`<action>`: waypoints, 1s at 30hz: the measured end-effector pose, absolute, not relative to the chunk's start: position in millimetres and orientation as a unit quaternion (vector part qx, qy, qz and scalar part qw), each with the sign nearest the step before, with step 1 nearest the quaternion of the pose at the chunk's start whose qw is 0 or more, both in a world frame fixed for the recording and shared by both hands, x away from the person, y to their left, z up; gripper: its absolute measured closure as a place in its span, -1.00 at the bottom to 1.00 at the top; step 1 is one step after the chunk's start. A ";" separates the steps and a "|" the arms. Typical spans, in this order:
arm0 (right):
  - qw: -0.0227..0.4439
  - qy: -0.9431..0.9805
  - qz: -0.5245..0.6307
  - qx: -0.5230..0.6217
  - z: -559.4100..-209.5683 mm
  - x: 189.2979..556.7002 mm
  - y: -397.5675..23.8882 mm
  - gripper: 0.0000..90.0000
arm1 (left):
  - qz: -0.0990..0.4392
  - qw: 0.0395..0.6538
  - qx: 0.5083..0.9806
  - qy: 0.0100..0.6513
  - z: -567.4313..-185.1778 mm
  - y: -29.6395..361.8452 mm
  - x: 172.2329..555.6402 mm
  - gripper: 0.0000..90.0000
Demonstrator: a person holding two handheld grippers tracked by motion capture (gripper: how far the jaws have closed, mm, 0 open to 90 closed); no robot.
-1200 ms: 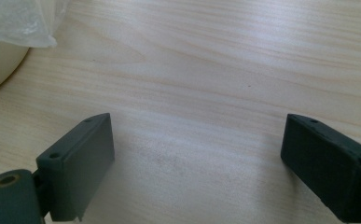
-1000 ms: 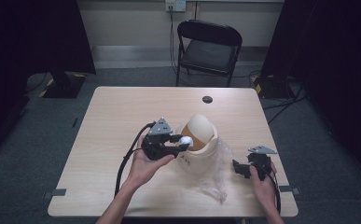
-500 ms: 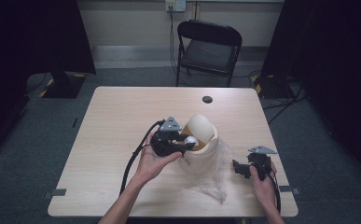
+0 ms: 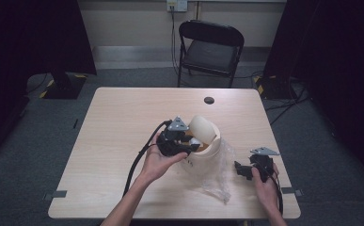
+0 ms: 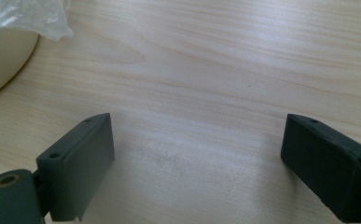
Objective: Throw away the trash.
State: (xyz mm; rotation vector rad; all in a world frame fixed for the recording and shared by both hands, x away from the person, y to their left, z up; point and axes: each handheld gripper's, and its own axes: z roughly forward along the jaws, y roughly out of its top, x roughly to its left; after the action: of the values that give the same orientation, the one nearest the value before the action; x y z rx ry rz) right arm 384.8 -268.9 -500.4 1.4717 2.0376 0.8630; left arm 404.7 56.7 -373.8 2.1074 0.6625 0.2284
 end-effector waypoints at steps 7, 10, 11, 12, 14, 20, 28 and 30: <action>0.239 0.744 0.315 0.538 -500.3 384.7 -268.9 -0.80 | 0.088 0.423 0.861 0.267 -375.4 48.7 409.3 0.27; 0.239 0.744 0.315 0.538 -500.3 384.7 -268.8 -0.80 | 0.084 0.420 0.861 0.272 -377.7 47.4 411.9 0.27; 0.239 0.744 0.315 0.538 -500.3 384.7 -268.9 -0.80 | 0.084 0.423 0.860 0.274 -378.0 47.1 411.9 0.28; 0.239 0.744 0.315 0.538 -500.3 384.7 -268.8 -0.80 | 0.085 0.421 0.861 0.274 -377.7 47.1 411.7 0.28; 0.240 0.744 0.315 0.538 -500.4 384.7 -268.9 -0.80 | 0.087 0.422 0.860 0.275 -378.0 46.3 411.6 0.28; 0.239 0.744 0.315 0.538 -500.3 384.7 -268.8 -0.80 | 0.089 0.415 0.862 0.276 -377.2 45.3 412.7 0.27; 0.239 0.744 0.315 0.538 -500.3 384.7 -268.8 -0.80 | 0.083 0.423 0.859 0.277 -377.1 45.7 413.1 0.22; 0.239 0.744 0.315 0.538 -500.3 384.7 -268.8 -0.80 | 0.084 0.425 0.858 0.274 -375.5 46.6 412.5 0.16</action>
State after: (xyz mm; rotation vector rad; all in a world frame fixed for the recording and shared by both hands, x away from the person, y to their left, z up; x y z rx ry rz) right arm 384.7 -268.8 -500.3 1.4730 2.0377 0.8630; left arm 412.5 46.6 -375.5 2.1464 0.6851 0.2093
